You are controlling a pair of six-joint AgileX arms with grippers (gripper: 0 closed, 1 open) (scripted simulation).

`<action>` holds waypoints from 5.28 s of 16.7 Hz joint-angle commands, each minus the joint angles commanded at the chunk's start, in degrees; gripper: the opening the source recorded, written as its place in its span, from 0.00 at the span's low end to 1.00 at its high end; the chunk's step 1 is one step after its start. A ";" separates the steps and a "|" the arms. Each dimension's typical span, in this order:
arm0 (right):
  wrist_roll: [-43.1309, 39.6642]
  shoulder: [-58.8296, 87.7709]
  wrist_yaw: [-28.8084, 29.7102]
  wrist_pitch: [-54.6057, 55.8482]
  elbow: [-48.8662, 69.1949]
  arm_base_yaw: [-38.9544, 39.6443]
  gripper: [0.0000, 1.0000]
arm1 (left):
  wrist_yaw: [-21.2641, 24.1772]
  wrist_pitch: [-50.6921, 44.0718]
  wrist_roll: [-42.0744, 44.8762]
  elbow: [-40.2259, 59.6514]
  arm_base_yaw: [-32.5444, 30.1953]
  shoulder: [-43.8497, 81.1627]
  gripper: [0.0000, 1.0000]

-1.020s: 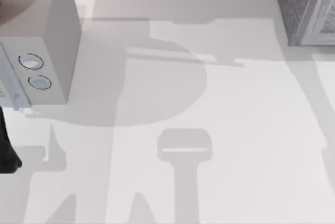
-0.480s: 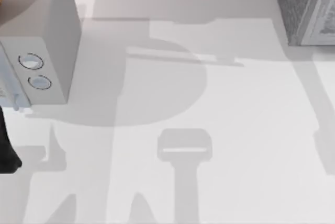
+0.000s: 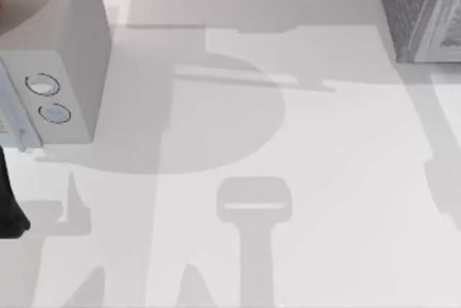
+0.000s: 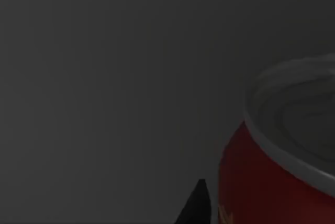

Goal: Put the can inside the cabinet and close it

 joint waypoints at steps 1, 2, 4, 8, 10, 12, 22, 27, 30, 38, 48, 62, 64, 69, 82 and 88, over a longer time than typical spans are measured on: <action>0.00 1.04 -0.13 -0.36 1.37 -0.15 0.00 | 0.00 0.00 0.00 0.00 0.00 0.00 1.00; -0.01 1.84 -0.23 -0.63 2.43 -0.26 0.00 | 0.00 0.00 0.00 0.00 0.00 0.00 1.00; -0.01 2.39 -0.29 -0.82 3.15 -0.33 0.00 | 0.00 0.00 0.00 0.00 0.00 0.00 1.00; -0.01 2.39 -0.29 -0.82 3.15 -0.33 0.00 | 0.00 0.00 0.00 0.00 0.00 0.00 1.00; -0.01 2.39 -0.29 -0.82 3.15 -0.33 0.15 | 0.00 0.00 0.00 0.00 0.00 0.00 1.00; -0.01 2.39 -0.29 -0.82 3.15 -0.33 0.30 | 0.00 0.00 0.00 0.00 0.00 0.00 1.00; -0.01 2.39 -0.29 -0.82 3.15 -0.33 1.00 | 0.00 0.00 0.00 0.00 0.00 0.00 1.00; -0.01 2.39 -0.29 -0.82 3.15 -0.33 1.00 | 0.00 0.00 0.00 0.00 0.00 0.00 1.00; -0.01 2.39 -0.29 -0.82 3.14 -0.21 1.00 | 0.00 0.00 0.00 0.00 0.00 0.00 1.00; -3.47 -13.54 -2.83 8.75 -12.73 -1.15 1.00 | 0.00 0.00 0.00 0.00 0.00 0.00 1.00; -3.68 -65.87 -7.79 24.93 -82.20 -3.24 1.00 | 0.00 0.00 0.00 0.00 0.00 0.00 1.00; -1.07 -116.55 -7.40 37.89 -154.30 -5.89 1.00 | 0.00 0.00 0.00 0.00 0.00 0.00 1.00; -1.03 -117.22 -7.34 38.05 -155.18 -5.92 1.00 | 0.00 0.00 0.00 0.00 0.00 0.00 1.00; -1.06 -116.95 -7.38 37.98 -155.14 -5.75 1.00 | 0.00 0.00 0.00 0.00 0.00 0.00 1.00; -0.47 -73.24 -36.01 71.94 -144.76 -34.73 1.00 | 0.00 0.00 0.00 0.00 0.00 0.00 1.00; -0.19 -47.24 -53.00 92.35 -138.45 -52.18 1.00 | 0.00 0.00 0.00 0.00 0.00 0.00 1.00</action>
